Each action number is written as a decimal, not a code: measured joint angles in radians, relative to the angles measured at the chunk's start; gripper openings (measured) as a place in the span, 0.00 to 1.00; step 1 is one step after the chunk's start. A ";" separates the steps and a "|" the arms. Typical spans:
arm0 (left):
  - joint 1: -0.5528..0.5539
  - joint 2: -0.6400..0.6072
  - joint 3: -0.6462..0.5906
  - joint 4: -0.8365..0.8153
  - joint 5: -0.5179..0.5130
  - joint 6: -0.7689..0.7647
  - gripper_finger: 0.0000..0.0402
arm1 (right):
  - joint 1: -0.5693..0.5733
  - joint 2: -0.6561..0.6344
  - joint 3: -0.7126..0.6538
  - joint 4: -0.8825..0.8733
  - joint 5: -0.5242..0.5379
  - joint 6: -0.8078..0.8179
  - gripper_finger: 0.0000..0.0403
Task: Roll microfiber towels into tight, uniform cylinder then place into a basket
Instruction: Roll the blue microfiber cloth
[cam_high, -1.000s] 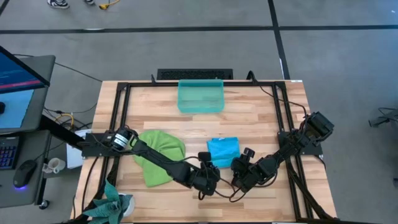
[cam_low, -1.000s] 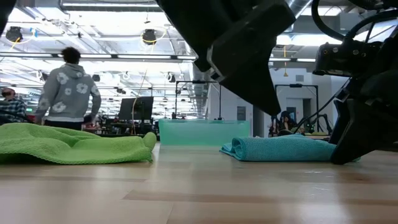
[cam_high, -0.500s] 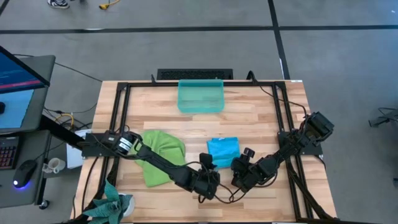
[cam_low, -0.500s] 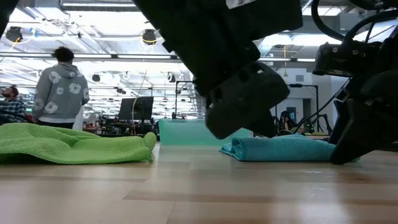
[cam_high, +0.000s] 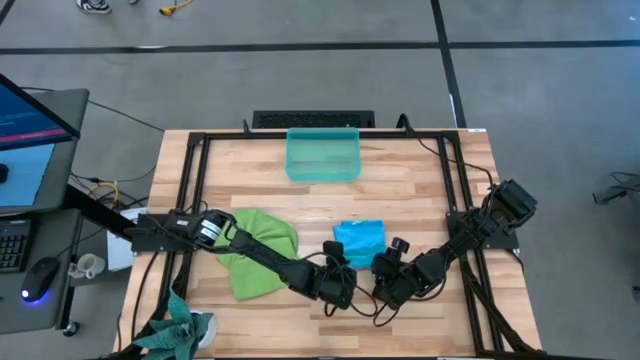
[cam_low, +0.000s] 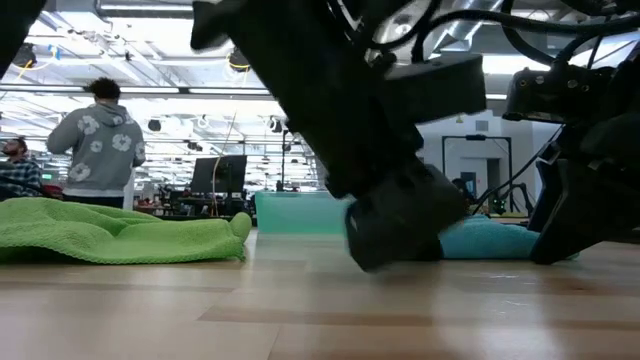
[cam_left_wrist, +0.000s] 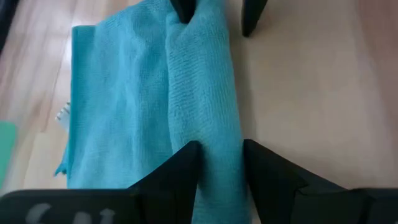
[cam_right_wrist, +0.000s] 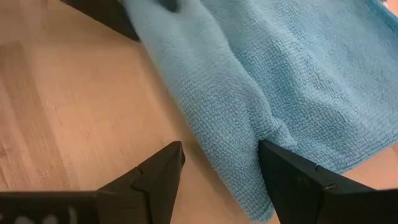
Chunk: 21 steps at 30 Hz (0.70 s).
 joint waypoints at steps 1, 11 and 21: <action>0.001 0.002 0.000 -0.009 -0.005 -0.004 0.31 | 0.005 0.000 0.000 0.003 0.001 -0.009 0.59; 0.009 0.018 0.014 -0.062 0.045 -0.073 0.18 | 0.033 0.001 0.000 0.008 0.009 -0.059 0.59; 0.011 0.022 0.107 -0.176 0.175 -0.123 0.04 | 0.077 -0.006 0.000 0.016 0.023 -0.087 0.59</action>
